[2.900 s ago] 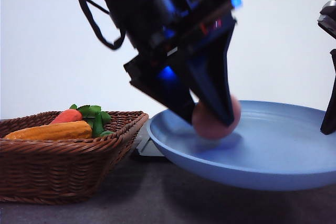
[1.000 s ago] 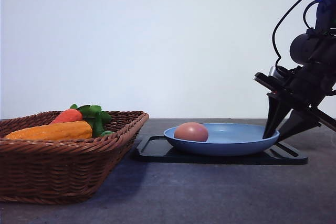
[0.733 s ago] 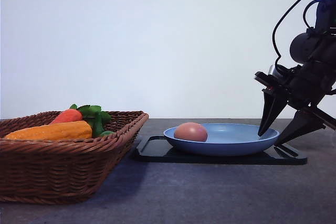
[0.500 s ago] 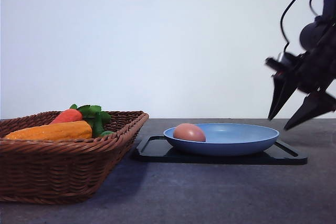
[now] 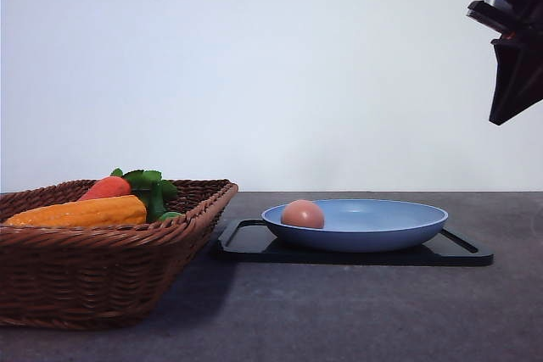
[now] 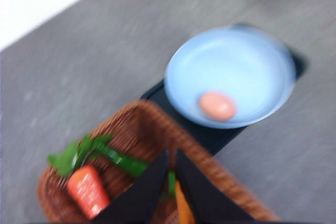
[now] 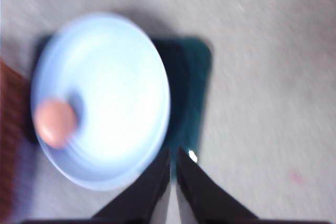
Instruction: Transfer egg from basket to plate and serve
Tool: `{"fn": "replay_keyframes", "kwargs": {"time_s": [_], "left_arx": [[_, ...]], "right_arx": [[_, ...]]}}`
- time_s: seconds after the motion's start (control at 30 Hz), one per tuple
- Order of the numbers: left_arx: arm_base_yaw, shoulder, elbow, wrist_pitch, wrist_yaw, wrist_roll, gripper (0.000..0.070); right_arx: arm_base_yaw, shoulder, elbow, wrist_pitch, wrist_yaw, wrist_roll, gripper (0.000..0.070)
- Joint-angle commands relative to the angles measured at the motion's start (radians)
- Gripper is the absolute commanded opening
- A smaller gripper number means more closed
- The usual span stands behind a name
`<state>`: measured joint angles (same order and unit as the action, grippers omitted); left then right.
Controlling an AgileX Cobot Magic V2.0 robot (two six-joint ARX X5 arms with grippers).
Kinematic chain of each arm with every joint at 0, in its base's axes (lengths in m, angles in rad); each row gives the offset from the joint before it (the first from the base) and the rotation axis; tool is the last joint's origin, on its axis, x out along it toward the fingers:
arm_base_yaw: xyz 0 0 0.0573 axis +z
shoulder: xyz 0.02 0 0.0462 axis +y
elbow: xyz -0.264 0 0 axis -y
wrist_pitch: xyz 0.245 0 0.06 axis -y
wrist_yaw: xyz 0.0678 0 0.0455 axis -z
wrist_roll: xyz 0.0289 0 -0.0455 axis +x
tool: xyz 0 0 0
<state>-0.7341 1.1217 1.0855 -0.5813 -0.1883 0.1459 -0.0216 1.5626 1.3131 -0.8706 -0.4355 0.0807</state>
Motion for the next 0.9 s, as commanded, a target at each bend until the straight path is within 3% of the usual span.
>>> {"fn": "replay_keyframes", "kwargs": {"time_s": [0.0,0.13,0.33,0.6,0.77,0.87], "left_arx": [[0.041,0.037,0.018,-0.014,-0.007,0.014,0.0000],[0.168,0.092,0.016,-0.053,0.011,-0.037,0.0000],[0.291,0.041,-0.038,-0.002,0.132,-0.123,0.0000],[0.273,-0.234,-0.375,0.286,0.136,-0.242,0.0000],[0.225,-0.442,-0.572,0.409,0.135,-0.323,0.0000],[0.207,-0.520,-0.615,0.402,0.136,-0.356,0.0000]], "right_arx": [[0.039,-0.050,-0.049,0.017,0.046,-0.016,0.0000],[0.105,-0.215,-0.210,0.103,0.129,-0.016,0.0000],[0.234,-0.495,-0.480,0.361,0.252,-0.015,0.0000],[0.368,-0.817,-0.831,0.741,0.367,0.030,0.0000],[0.409,-0.935,-0.978,0.842,0.387,0.053,0.0000],[0.419,-0.963,-1.010,0.847,0.386,0.070,0.0000]]}}
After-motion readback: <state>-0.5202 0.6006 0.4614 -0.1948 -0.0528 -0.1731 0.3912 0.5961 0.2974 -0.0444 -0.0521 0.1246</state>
